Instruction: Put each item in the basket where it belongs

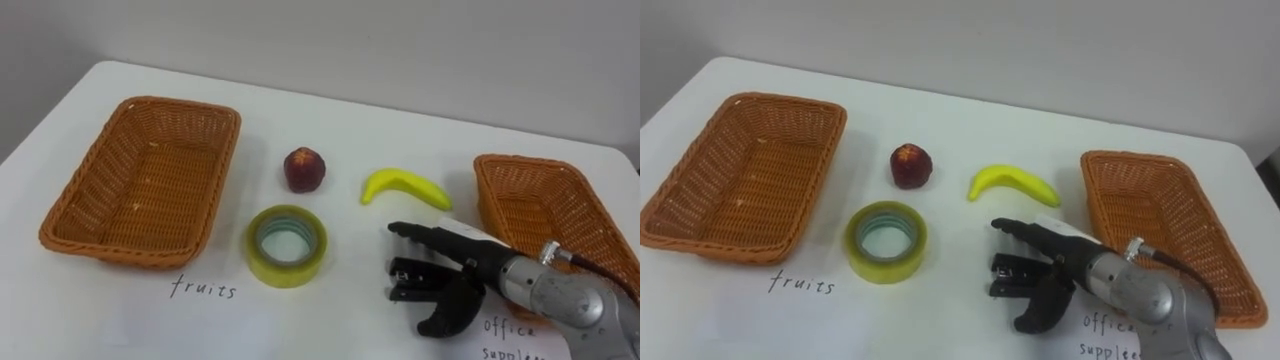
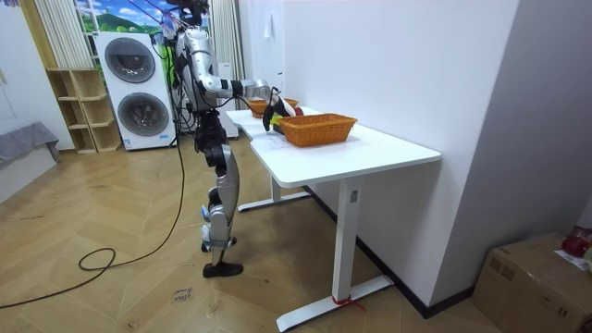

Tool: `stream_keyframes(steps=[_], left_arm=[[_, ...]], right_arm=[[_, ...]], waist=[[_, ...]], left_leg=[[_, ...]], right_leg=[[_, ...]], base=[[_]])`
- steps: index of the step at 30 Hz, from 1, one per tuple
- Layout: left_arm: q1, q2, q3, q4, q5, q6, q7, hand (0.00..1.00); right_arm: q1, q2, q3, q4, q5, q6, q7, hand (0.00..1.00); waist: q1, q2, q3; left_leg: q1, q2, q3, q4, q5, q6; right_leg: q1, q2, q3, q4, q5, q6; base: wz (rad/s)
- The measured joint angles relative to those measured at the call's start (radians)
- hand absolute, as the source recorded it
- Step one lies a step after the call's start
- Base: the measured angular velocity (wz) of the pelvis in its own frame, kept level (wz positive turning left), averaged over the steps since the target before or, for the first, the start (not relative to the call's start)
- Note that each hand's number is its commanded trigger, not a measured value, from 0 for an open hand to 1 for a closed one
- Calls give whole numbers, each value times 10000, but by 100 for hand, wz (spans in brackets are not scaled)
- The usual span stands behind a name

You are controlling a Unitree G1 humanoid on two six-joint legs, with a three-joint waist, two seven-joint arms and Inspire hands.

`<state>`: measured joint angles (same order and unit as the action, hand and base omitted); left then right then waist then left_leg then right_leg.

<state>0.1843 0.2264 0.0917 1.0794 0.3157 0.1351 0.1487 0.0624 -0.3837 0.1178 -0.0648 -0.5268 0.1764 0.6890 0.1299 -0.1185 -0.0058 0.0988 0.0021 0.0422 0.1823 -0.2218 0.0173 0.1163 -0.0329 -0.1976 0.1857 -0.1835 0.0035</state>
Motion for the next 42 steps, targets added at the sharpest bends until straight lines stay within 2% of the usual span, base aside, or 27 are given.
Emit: stream_keyframes(steps=[4,17,27,28,30,36,40,42], left_arm=[[8,-12,-191,0,-3,172,35,0],[16,-116,-207,-163,-3,279,168,0],[59,-165,-204,-645,-9,343,194,0],[76,-166,-205,-744,-7,347,194,0],[84,-171,-206,-877,-6,347,202,0],[76,-179,-205,-1046,-7,371,387,0],[89,-182,-213,-1036,-6,403,452,0],[117,-182,-213,-1031,-2,427,471,0]], right_arm=[[0,78,192,-15,-356,67,-157,0],[0,409,246,-220,-1053,325,-238,0],[-1,443,301,-277,-1111,454,-243,0],[-2,443,302,-270,-1112,464,-239,55],[-9,443,308,-271,-1117,517,-232,100],[-116,518,382,-189,-1508,584,-554,100],[-445,748,498,31,-2108,865,-899,100],[-462,794,504,81,-2224,878,-1045,100]], waist=[[-3,4,4],[-1,-64,44],[40,-88,45],[59,-94,44],[91,-99,45],[100,-92,41],[128,-89,40],[128,-82,35]], left_leg=[[0,-5,-9,32,0,0],[-40,-7,-22,31,-1,0],[-48,4,1,-11,-1,0],[-47,5,5,-13,-1,0],[-47,7,23,-20,-1,0],[-47,12,45,-23,0,0],[-47,13,25,-48,0,0],[-44,12,1,-72,0,0]], right_leg=[[22,-2,5,1,0,0],[-22,2,15,-1,1,-1],[-70,14,23,1,4,-3],[-71,16,32,1,5,-4],[-92,19,43,2,8,-6],[-95,23,44,-2,26,-11],[-99,24,18,-8,27,-11],[-97,25,3,-10,27,-10]], base=[[0],[0],[0],[0],[-2],[-1],[1],[4]])
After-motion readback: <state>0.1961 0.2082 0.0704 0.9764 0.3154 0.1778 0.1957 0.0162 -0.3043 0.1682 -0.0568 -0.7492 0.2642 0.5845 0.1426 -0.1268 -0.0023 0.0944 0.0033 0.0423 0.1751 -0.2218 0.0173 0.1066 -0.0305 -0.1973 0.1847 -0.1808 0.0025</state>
